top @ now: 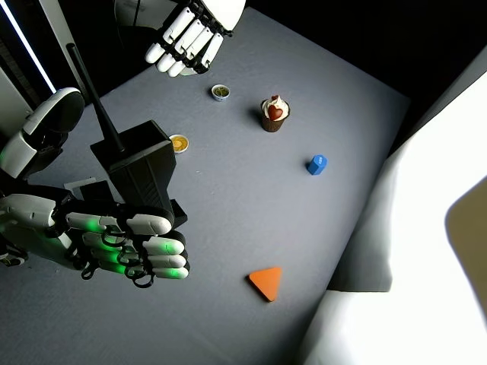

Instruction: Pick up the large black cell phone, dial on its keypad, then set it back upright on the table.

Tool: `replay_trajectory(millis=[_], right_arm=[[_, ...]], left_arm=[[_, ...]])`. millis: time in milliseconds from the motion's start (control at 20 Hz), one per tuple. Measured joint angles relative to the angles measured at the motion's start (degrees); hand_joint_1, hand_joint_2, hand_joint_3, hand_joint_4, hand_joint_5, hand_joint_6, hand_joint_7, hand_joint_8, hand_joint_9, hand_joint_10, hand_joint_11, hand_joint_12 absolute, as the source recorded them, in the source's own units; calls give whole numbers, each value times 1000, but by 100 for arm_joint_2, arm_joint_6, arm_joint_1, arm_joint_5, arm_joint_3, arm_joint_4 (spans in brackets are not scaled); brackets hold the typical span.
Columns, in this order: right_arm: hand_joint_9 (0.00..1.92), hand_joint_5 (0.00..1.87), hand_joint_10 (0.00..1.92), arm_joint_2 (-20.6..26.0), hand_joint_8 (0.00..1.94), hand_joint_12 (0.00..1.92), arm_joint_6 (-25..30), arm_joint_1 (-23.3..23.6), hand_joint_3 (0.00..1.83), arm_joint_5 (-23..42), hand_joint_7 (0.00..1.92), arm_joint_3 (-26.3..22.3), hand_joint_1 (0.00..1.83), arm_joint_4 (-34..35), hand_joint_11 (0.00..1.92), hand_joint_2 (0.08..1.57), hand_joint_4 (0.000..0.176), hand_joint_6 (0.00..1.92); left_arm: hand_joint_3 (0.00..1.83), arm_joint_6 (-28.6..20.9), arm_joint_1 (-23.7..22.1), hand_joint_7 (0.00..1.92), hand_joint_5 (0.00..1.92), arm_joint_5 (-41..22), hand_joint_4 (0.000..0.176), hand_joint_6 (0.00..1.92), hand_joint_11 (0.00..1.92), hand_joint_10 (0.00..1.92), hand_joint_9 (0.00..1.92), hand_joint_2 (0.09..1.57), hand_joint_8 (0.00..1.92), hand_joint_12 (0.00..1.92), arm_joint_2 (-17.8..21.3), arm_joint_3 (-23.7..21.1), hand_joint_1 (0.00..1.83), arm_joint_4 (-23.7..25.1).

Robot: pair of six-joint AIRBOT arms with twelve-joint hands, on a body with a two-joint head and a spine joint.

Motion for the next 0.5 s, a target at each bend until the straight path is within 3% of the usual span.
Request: replay_trajectory(millis=[200, 300, 500], right_arm=[[0, 0, 0, 33, 0, 0, 0, 0, 12, -4, 0, -2, 214, -13, 0, 866, 64, 0], [0, 0, 0, 164, 0, 0, -2, 0, 5, 0, 0, -107, 243, -11, 0, 856, 62, 0], [0, 0, 0, 376, 0, 0, -7, 0, 4, -9, 0, -317, 251, -7, 0, 856, 66, 0]], left_arm=[[3, -2, 0, 307, 328, -2, 4, 1, 0, 2, 304, 1258, 1, 835, 0, 0, 26, -2], [0, -4, 0, 355, 357, 0, 0, 5, 0, 12, 356, 1244, 7, 947, 0, 0, 63, -2], [0, -28, 0, 333, 350, 11, 0, 1, 0, 4, 342, 1242, 1, 950, 0, -2, 74, -2]])
